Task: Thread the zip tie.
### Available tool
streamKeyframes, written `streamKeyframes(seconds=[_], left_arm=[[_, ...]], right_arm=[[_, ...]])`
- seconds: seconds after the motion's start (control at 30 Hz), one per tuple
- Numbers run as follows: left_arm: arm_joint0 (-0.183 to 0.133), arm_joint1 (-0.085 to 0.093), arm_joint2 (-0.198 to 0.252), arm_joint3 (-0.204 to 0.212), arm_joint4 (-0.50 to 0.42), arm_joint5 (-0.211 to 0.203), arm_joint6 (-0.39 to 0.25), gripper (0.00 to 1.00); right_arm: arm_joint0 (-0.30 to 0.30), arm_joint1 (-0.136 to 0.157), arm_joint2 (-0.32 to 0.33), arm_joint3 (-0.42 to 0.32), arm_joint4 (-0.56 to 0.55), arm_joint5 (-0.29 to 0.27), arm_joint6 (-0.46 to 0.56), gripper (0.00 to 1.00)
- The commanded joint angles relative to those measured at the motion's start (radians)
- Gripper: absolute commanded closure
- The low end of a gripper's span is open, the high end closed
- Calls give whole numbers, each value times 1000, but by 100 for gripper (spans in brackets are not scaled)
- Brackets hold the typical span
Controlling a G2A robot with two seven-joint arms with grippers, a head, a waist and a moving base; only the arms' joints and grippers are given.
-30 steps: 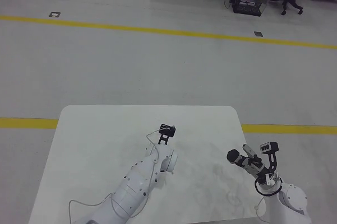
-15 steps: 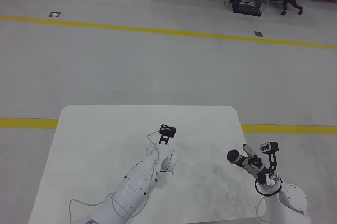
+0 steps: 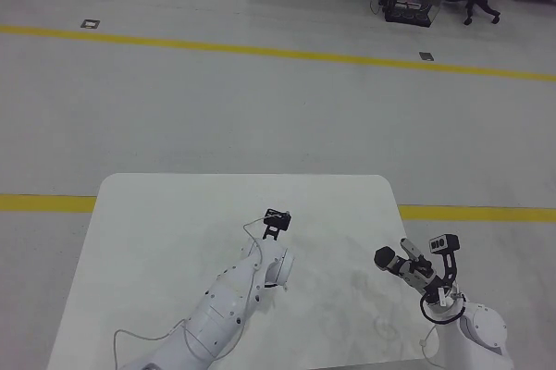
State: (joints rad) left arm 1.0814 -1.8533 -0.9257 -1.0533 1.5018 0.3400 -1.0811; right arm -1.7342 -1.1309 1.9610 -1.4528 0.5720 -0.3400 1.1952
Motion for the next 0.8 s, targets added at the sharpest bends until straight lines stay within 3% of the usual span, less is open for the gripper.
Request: streamKeyframes(seconds=[0.0, 0.13, 0.5, 0.7, 0.77], left_arm=[[-3, -2, -1, 15, -8, 0, 11, 89], [-10, -5, 0, 34, -21, 0, 24, 87], [-22, -11, 4, 75, -36, 0, 43, 95], [-22, -12, 3, 70, -26, 0, 53, 91], [-20, -11, 2, 66, -19, 0, 54, 85]], right_arm=[[0, 0, 0, 0, 0, 0, 0, 0], [0, 0, 0, 0, 0, 0, 0, 0], [0, 0, 0, 0, 0, 0, 0, 0], [0, 0, 0, 0, 0, 0, 0, 0], [0, 0, 0, 0, 0, 0, 0, 0]])
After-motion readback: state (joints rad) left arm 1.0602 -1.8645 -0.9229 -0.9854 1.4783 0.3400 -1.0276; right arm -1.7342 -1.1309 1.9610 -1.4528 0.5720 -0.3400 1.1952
